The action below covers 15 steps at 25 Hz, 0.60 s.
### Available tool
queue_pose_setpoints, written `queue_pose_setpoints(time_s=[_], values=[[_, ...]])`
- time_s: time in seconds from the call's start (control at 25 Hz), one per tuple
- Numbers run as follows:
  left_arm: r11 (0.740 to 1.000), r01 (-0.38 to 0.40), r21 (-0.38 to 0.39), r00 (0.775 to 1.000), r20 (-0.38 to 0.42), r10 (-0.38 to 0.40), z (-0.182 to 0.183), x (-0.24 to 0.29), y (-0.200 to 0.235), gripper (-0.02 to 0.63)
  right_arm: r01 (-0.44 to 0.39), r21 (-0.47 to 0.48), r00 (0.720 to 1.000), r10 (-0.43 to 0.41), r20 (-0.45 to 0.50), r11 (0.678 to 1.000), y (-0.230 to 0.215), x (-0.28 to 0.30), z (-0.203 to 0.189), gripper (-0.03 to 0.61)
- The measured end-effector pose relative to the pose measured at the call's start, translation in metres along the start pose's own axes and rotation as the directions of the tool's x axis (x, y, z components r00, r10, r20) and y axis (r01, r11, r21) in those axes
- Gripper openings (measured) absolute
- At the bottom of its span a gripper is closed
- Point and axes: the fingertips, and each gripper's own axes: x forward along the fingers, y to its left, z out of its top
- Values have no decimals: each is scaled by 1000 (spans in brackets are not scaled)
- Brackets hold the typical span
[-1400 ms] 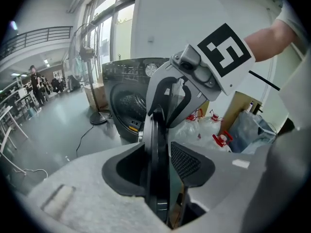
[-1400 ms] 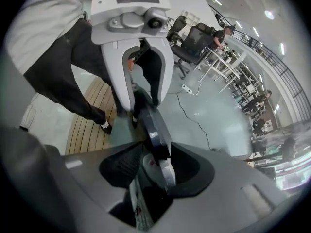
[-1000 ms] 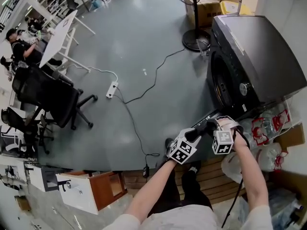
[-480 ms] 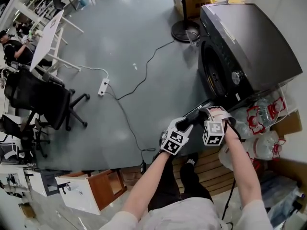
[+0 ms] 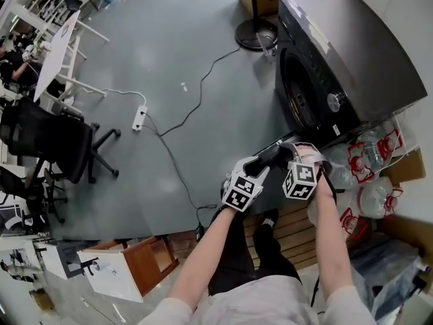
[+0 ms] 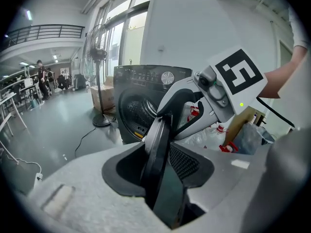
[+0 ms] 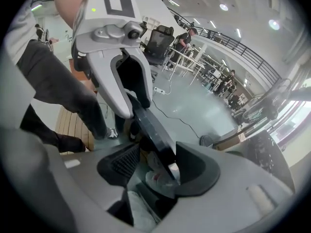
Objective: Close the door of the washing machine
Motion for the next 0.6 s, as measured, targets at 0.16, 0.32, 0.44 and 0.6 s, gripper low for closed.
queue_pose_setpoints(time_s=[0.16, 0.32, 0.44, 0.6], values=[[1000, 1, -5, 1000, 16, -1, 2, 1, 10, 154, 18, 40, 1000, -19, 25, 999, -6, 4, 3, 221], [1000, -1, -17, 999, 33, 1, 9, 1, 19, 156, 47, 74, 998, -50, 34, 996, -15, 7, 6, 229], [1000, 8, 4, 1000, 19, -8, 11, 1, 28, 158, 48, 92, 998, -52, 41, 995, -21, 10, 8, 229], [999, 30, 21, 999, 17, -31, 12, 6, 39, 160, 58, 123, 996, -66, 58, 991, -29, 15, 12, 229]])
